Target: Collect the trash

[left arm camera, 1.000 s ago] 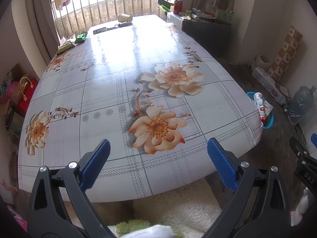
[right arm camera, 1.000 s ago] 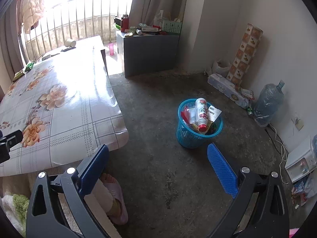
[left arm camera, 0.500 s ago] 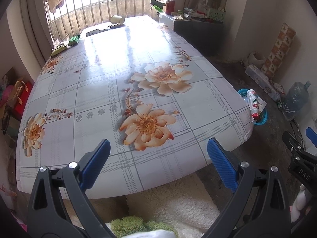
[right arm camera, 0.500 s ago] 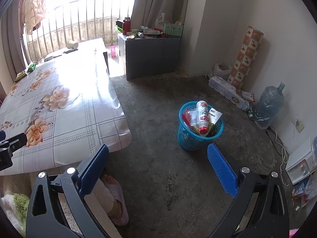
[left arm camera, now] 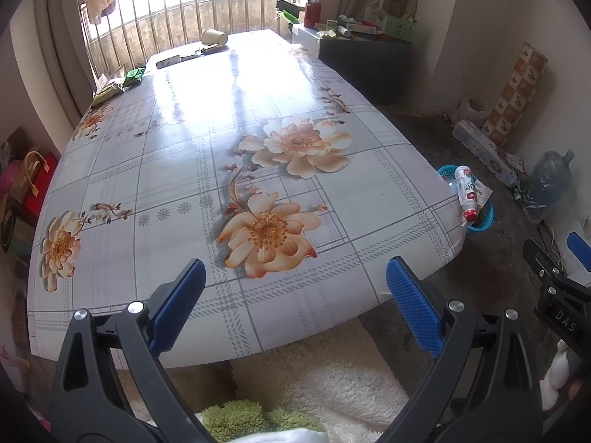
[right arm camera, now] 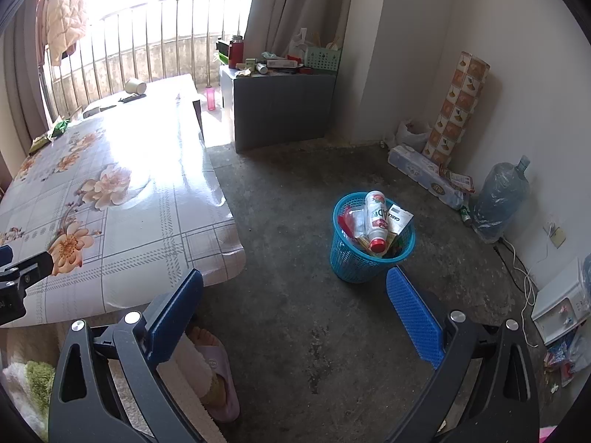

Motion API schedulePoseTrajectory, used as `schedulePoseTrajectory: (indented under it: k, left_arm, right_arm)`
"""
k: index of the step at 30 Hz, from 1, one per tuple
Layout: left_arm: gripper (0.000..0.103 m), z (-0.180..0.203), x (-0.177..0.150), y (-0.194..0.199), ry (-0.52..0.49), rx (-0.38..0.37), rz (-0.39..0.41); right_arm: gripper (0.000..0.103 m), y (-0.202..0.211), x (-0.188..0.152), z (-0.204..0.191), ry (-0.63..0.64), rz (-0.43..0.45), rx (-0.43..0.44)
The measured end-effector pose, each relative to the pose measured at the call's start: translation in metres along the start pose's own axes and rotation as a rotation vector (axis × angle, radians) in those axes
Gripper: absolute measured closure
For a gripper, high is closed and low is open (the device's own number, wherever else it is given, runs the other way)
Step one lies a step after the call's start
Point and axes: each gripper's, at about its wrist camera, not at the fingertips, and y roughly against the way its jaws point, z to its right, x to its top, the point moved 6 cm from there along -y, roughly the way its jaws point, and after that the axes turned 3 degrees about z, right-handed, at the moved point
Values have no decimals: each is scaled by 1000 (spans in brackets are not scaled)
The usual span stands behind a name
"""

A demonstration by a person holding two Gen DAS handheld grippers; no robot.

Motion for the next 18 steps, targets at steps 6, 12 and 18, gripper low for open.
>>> schedulePoseTrajectory:
  k: [6, 12, 18]
  left_arm:
    - [9, 0, 0, 0, 1, -2, -4]
    - [9, 1, 0, 0, 1, -4, -3]
    - [9, 2, -1, -1, -1, -6, -6]
  right_arm:
    - [6, 0, 0, 0, 0, -1, 1]
    - [6, 0, 0, 0, -1, 1, 1]
    - [6, -1, 1, -1, -1, 0, 2]
